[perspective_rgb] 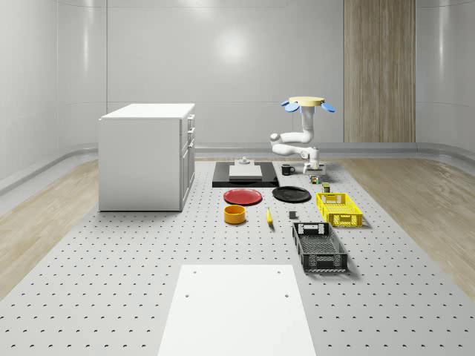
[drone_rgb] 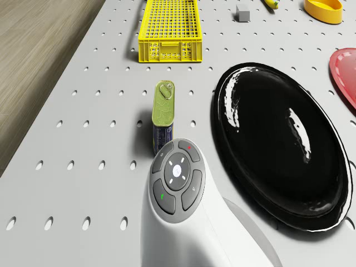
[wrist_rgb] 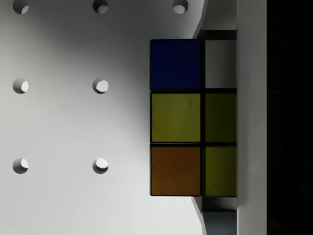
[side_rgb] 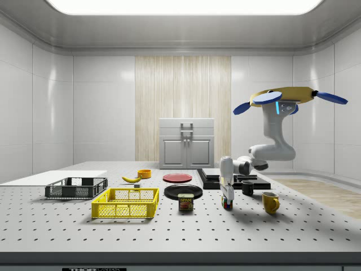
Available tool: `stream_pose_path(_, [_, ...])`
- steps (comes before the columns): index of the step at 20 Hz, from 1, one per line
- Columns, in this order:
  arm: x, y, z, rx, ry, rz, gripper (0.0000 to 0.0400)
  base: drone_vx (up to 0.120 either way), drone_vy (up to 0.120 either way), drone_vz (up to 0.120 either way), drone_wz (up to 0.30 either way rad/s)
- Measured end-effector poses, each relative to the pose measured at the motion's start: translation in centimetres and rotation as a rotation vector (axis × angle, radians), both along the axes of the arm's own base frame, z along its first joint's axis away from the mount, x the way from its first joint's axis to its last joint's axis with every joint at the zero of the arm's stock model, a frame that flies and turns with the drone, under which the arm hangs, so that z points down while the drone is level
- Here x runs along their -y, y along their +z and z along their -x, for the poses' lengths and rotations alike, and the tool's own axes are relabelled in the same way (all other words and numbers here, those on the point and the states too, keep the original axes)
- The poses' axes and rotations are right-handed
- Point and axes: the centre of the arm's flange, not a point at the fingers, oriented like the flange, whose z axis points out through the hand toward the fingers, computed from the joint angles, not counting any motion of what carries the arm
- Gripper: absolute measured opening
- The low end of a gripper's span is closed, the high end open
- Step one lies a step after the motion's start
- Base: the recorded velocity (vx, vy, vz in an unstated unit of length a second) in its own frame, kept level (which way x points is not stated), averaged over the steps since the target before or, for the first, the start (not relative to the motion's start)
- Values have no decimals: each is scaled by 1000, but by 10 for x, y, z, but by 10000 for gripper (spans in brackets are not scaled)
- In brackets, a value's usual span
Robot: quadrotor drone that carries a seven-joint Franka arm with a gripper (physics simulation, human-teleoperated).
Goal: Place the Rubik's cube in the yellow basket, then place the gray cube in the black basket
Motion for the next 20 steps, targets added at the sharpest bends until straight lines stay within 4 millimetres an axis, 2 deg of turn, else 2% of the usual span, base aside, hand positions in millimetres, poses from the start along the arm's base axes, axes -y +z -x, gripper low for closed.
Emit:
stream_pose_path(7, [0, -1, 0, 0, 3, 0, 308, 0, 0, 0, 0])
stream_pose_path(12, [0, -15, 0, 1, 2, -2, 300, 0, 0, 8, 0])
stream_pose_path(20, [0, -38, 0, 1, 0, -5, 296, 0, 0, 120, 0])
